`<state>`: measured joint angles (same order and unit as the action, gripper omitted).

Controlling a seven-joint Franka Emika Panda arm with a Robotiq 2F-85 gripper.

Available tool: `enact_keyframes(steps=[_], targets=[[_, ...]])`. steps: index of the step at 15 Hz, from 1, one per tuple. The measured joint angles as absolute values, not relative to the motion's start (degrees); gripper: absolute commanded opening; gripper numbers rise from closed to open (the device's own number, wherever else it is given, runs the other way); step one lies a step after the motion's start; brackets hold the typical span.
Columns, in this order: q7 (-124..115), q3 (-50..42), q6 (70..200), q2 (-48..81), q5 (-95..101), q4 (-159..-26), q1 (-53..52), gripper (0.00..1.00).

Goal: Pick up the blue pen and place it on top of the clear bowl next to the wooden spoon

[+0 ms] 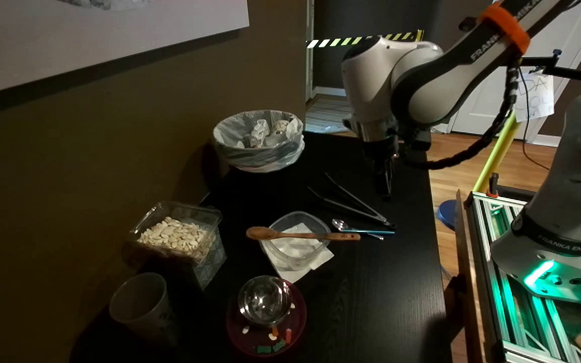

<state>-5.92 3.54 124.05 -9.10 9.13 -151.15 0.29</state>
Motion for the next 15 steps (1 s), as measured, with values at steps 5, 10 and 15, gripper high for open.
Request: enact_keyframes(steps=[5, 10, 15], targets=[[-5.94, 1.61, 124.79, -1.47, 9.20, -150.27, 1.72, 1.00], [-2.22, 1.09, 128.41, -1.36, 7.94, -150.55, 1.70, 1.00], [17.06, -1.74, 142.28, 1.47, -3.30, -153.92, 2.60, 1.00]])
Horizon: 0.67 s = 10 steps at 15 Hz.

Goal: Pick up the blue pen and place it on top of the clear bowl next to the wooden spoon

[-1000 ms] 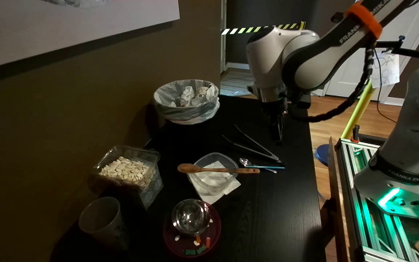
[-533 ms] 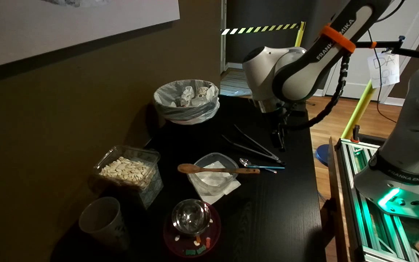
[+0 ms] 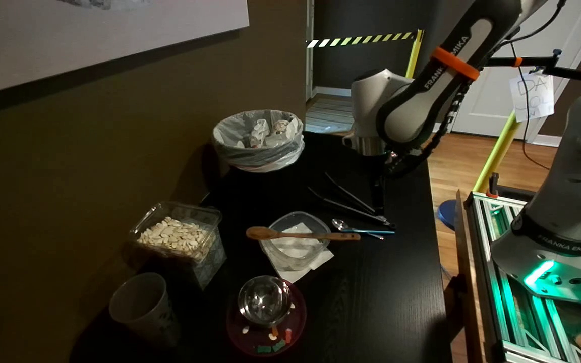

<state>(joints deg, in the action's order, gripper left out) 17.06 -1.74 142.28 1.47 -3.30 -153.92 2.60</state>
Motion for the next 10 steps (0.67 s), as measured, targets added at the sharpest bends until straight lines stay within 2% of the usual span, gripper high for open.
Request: enact_keyframes(steps=[3, 8, 10], targets=[[27.76, -1.84, 144.72, 5.32, -10.76, -153.99, 3.25, 1.00], [29.59, -1.41, 144.96, 8.38, -11.83, -153.06, 3.82, 1.00], [30.24, -0.55, 148.74, 8.76, -12.14, -153.13, 3.97, 1.00]])
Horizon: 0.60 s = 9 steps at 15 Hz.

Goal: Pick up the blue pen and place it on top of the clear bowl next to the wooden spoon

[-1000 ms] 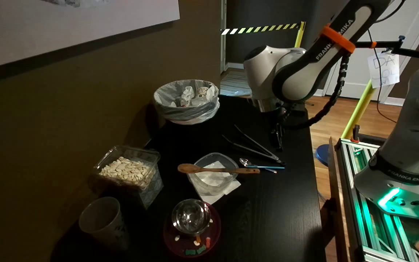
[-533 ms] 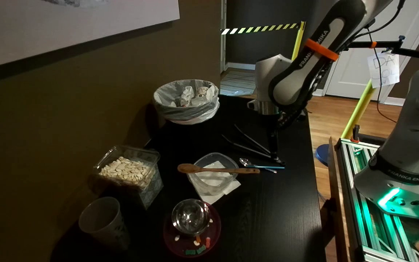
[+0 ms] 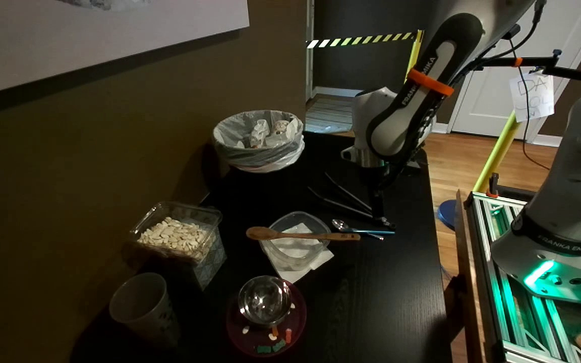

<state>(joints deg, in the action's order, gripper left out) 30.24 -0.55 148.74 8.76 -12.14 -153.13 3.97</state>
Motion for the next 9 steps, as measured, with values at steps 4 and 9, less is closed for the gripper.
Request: enact_keyframes(steps=[4, 9], targets=[[34.43, 2.87, 157.99, 12.83, -16.89, -152.82, 5.44, 0.79], [35.44, 7.12, 165.56, 19.05, -17.62, -151.45, 9.92, 0.60]])
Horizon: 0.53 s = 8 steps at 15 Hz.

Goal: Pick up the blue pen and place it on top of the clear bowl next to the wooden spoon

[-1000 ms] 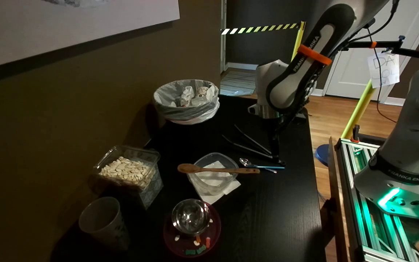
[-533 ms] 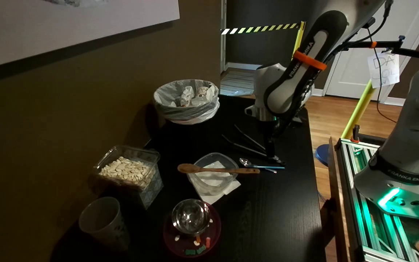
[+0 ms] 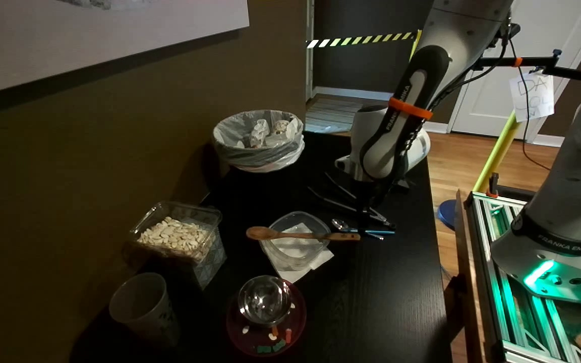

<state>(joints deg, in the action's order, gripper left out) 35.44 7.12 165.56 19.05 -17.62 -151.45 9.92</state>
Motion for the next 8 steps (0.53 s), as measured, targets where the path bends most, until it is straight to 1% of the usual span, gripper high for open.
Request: enact_keyframes(steps=[1, 2, 3, 4, 5, 8], targets=[[35.36, 7.56, 166.71, 19.99, -17.32, -151.22, 10.74, 0.60], [35.31, 7.96, 167.65, 20.85, -16.92, -151.00, 11.52, 0.57], [35.14, 8.26, 168.38, 21.66, -16.21, -150.82, 12.22, 0.48], [34.92, 8.53, 168.91, 22.41, -15.45, -150.62, 12.82, 0.45], [34.66, 8.81, 169.31, 23.14, -14.54, -150.42, 13.40, 0.34], [33.13, 9.26, 169.64, 25.00, -11.46, -149.66, 14.62, 0.08]])
